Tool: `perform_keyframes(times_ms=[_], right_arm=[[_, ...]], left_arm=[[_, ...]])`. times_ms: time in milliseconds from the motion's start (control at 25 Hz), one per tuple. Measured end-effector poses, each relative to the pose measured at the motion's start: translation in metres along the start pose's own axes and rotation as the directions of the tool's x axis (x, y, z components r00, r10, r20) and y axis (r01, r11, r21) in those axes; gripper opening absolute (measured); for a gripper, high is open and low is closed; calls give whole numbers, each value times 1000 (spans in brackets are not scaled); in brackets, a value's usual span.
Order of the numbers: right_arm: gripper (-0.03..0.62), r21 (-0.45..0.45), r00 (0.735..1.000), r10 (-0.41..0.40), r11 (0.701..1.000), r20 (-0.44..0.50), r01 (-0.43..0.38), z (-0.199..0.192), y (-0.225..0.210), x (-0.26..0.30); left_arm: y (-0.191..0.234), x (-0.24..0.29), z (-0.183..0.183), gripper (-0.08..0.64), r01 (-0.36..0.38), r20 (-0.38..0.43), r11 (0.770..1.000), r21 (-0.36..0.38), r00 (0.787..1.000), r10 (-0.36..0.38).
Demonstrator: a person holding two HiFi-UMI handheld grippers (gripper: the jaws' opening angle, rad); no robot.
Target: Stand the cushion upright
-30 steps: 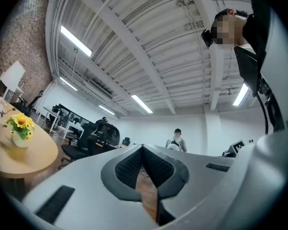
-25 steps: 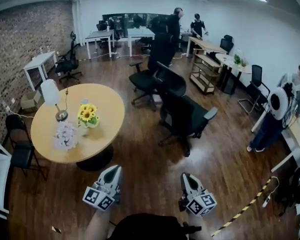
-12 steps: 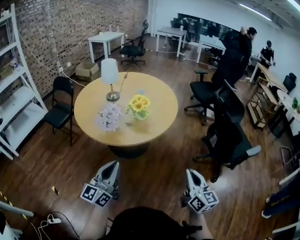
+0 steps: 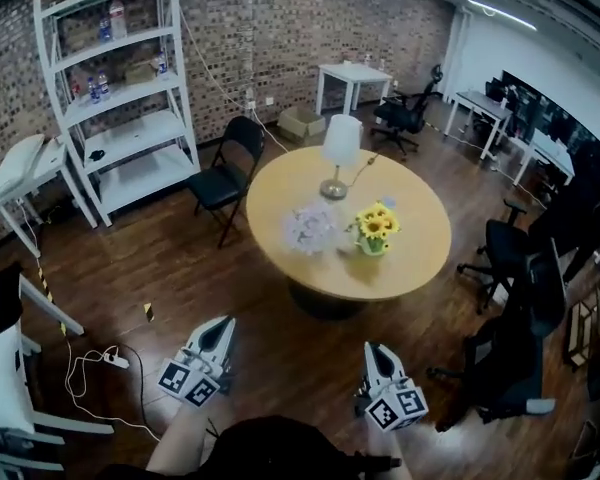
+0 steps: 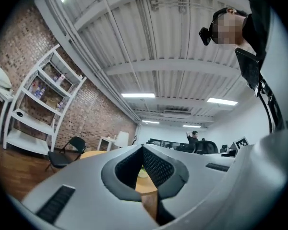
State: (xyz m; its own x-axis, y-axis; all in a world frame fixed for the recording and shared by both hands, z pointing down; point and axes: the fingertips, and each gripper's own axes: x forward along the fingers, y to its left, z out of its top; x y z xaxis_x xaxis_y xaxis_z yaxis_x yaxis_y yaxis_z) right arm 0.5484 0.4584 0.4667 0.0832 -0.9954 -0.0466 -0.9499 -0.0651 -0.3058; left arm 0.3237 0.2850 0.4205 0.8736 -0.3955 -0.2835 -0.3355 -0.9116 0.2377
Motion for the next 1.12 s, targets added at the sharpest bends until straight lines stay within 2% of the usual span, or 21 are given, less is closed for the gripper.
perform_keyframes(times_ms=[120,200,320,400,480,560,760,920,1040,1120], right_arm=[[0,67,996,92,994,-18,-91,-16,8,18],[0,76,988,148,986,-41,-145,-25,12,29],[0,102,975,211,974,-71,-203,-35,15,53],[0,114,964,252,964,-89,-242,-42,24,70],[0,116,951,293,953,-102,-281,-47,38,87],[0,117,938,326,942,-113,-314,-51,55,104],[0,117,909,393,918,-137,-379,-69,117,147],[0,87,880,449,894,-155,-440,-87,185,193],[0,74,858,484,875,-170,-479,-103,247,224],[0,51,833,524,850,-175,-524,-113,295,246]], left_arm=[[5,-24,3,0,-80,-32,995,61,996,82],[8,-40,5,0,-140,-51,985,100,988,146],[20,-70,18,0,-254,-13,963,87,966,257],[37,-102,27,0,-351,21,934,70,936,350],[55,-134,38,0,-446,55,892,74,895,442],[71,-163,44,0,-503,69,861,83,864,498],[115,-219,63,0,-569,122,819,74,820,559],[169,-252,83,0,-590,173,805,58,800,574],[218,-286,104,0,-609,197,789,83,786,586],[252,-313,122,0,-620,222,778,105,777,590]])
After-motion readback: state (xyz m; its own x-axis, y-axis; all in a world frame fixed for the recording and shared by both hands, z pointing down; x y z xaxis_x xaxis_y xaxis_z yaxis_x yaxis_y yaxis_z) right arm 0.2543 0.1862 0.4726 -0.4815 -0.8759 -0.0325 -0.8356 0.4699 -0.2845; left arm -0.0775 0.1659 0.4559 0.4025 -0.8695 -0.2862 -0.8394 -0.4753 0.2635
